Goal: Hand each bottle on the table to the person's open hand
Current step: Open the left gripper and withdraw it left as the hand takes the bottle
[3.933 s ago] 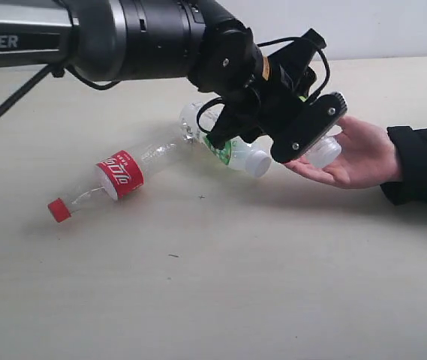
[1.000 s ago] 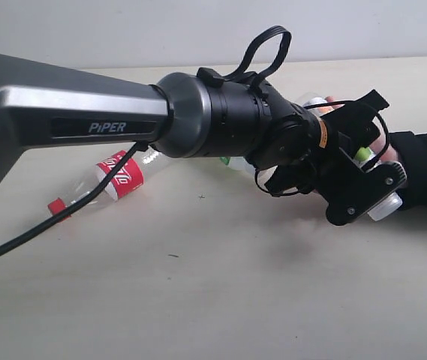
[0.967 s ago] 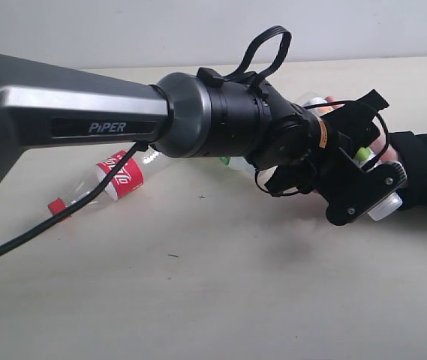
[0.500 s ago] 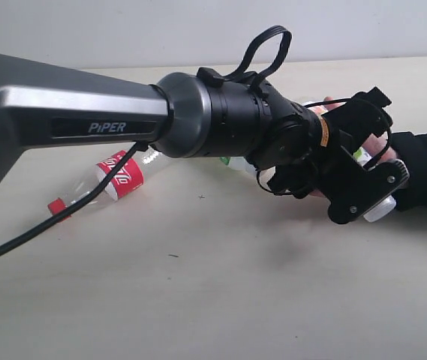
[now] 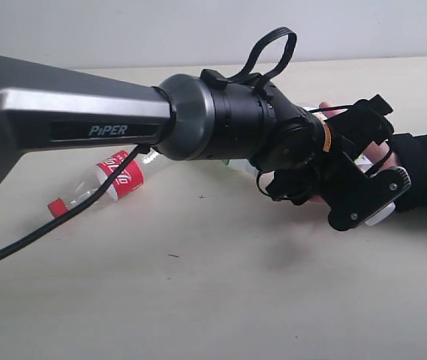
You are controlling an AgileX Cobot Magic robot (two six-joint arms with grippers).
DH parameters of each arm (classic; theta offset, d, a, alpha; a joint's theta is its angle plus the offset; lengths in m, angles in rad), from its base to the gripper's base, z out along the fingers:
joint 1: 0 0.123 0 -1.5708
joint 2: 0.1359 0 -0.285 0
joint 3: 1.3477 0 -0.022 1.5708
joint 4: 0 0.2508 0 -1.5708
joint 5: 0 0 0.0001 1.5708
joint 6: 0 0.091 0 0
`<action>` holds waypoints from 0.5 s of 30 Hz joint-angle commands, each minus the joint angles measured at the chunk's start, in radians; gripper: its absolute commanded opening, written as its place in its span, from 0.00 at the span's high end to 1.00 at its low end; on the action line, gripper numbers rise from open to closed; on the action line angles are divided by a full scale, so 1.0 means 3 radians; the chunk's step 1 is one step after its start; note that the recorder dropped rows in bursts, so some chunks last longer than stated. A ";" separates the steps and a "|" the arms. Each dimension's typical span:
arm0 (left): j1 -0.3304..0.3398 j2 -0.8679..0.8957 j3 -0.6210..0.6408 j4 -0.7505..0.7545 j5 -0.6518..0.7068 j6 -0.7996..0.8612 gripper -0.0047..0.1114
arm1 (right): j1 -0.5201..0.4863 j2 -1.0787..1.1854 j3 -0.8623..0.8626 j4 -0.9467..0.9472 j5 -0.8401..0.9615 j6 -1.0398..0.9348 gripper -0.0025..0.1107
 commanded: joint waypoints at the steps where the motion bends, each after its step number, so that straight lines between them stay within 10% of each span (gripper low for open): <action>1: -0.0015 -0.0109 -0.0014 -0.0025 0.0113 -0.0020 0.17 | 0.0004 0.0012 -0.0015 -0.0003 -0.0023 -0.0010 0.98; 15: -0.0015 -0.0274 -0.0014 -0.0025 0.0567 -0.0041 0.17 | 0.0004 0.0012 -0.0015 -0.0003 -0.0023 -0.0012 0.98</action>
